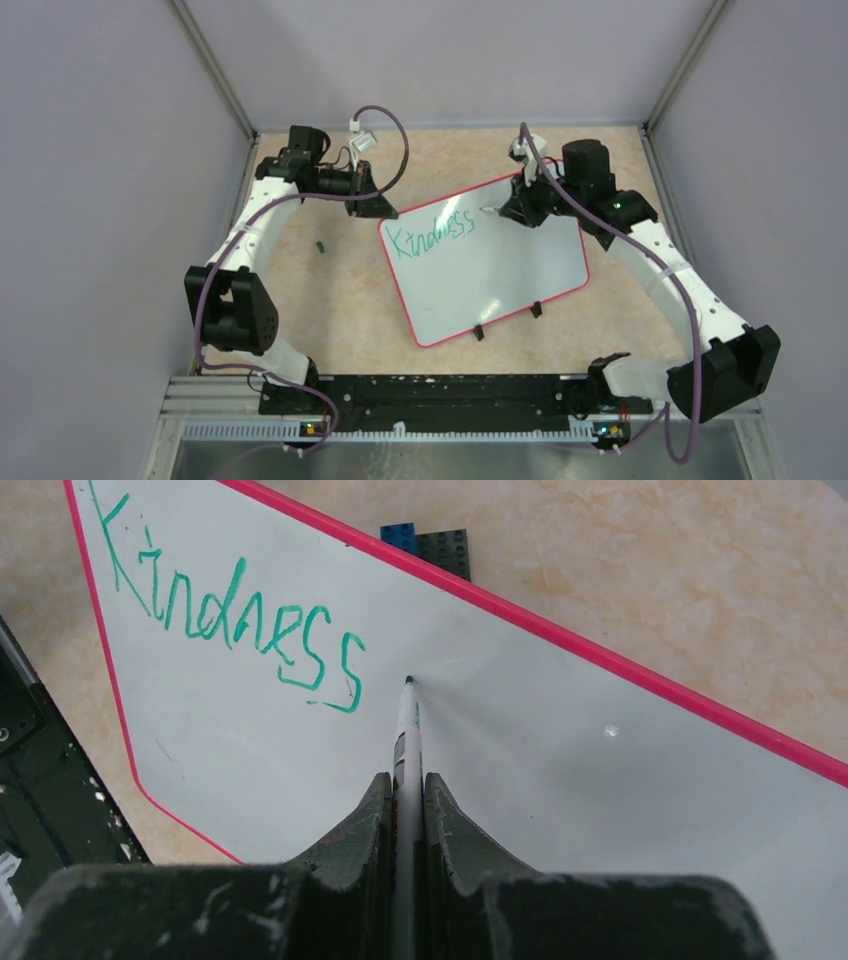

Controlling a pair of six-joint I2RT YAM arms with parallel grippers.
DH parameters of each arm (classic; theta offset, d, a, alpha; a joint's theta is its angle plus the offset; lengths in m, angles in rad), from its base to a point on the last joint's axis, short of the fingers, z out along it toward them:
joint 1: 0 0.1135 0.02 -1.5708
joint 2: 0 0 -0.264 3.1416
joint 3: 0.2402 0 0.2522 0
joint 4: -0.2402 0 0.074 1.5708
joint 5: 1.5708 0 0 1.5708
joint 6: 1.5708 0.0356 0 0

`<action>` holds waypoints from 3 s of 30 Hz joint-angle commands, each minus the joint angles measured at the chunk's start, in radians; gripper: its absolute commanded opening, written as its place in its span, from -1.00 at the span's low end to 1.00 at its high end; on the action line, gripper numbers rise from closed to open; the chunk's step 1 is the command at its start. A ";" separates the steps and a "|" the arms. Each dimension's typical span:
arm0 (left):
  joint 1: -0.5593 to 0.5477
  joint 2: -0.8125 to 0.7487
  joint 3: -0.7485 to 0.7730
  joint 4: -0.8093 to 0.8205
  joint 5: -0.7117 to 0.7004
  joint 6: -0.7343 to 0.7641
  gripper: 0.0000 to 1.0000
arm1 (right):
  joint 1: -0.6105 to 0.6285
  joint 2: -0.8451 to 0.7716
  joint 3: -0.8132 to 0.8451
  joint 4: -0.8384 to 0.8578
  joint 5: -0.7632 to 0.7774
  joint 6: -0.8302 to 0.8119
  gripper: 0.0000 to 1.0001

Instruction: Write a sentence on the whiteboard

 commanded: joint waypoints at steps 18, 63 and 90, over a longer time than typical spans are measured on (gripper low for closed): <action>-0.037 -0.012 -0.004 -0.029 -0.011 0.007 -1.00 | -0.083 0.023 0.052 0.000 -0.008 -0.035 -1.00; -0.040 -0.011 0.000 -0.029 -0.013 0.007 -1.00 | -0.055 0.067 0.164 -0.070 -0.049 -0.069 -1.00; -0.041 -0.009 -0.002 -0.029 -0.014 0.007 -1.00 | -0.072 0.014 0.118 -0.108 -0.011 -0.100 -1.00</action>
